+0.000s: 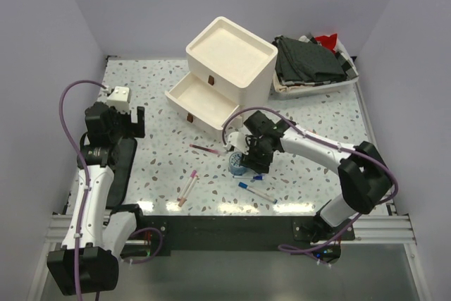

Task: Sort the stationery into containers
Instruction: Pick up the stationery from the center of the board, then place the stationery in the storage box.

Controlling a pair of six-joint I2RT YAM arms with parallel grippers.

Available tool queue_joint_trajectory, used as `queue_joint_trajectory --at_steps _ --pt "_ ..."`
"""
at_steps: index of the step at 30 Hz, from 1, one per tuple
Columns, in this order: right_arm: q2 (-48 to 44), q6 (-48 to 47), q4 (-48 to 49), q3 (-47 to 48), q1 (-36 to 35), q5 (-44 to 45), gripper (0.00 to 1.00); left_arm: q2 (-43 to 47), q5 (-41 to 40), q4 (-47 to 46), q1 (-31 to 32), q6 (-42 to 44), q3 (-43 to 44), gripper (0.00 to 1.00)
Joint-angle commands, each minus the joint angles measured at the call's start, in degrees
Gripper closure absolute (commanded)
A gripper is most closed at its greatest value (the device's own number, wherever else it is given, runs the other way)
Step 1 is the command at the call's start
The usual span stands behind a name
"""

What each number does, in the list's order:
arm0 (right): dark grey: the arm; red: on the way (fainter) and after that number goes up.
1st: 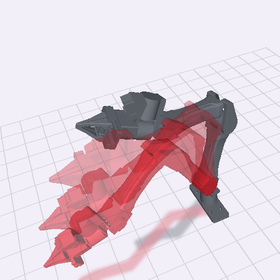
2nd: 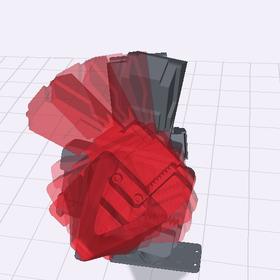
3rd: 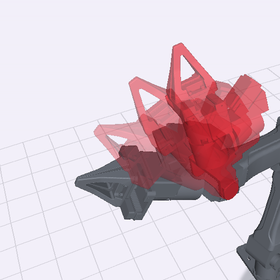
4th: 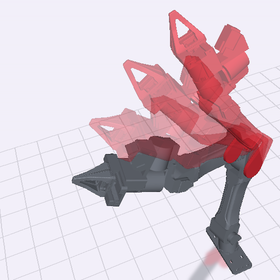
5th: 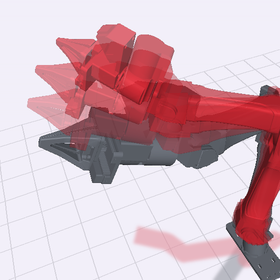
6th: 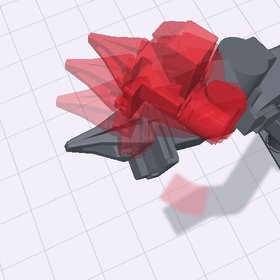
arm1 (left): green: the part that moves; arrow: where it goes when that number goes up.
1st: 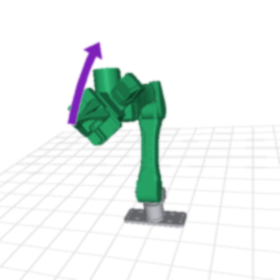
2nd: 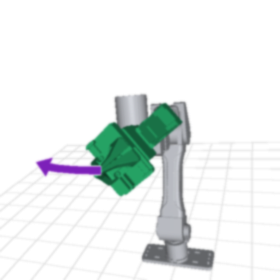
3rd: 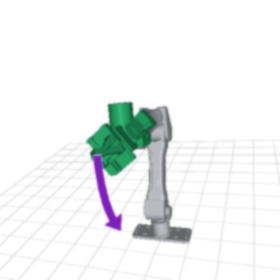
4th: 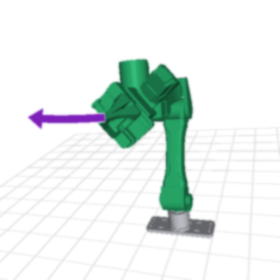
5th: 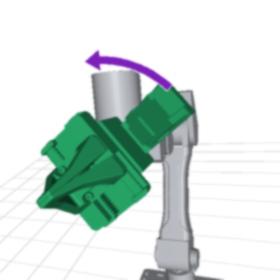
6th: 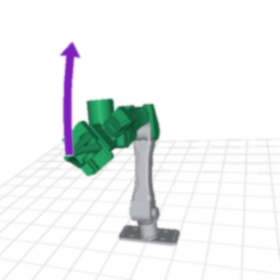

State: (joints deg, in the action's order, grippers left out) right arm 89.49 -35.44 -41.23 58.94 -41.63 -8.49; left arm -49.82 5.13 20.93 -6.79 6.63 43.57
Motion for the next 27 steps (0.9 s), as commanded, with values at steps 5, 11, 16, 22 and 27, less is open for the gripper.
queue_joint_trajectory --at_steps 5,11,16,22,27 --pt "-13.6 -3.7 -12.7 13.4 0.2 0.4 0.88 -0.5 3.4 -3.8 -0.6 -1.3 0.5 0.00" --pt "-12.2 1.6 -7.3 23.0 0.2 0.1 0.84 -0.6 4.6 -4.2 -0.6 -1.9 0.1 0.00" --pt "-2.5 4.2 -3.4 33.1 0.2 1.9 0.84 -0.7 4.9 -4.2 -0.6 -2.1 0.8 0.00" --pt "13.0 2.9 -6.1 51.3 -1.3 4.0 0.83 -0.3 4.9 -3.5 -0.7 -1.9 0.9 0.00" --pt "22.2 1.1 -11.3 62.4 -3.0 6.5 0.81 0.6 5.3 -3.4 -0.8 -2.2 0.0 0.00"
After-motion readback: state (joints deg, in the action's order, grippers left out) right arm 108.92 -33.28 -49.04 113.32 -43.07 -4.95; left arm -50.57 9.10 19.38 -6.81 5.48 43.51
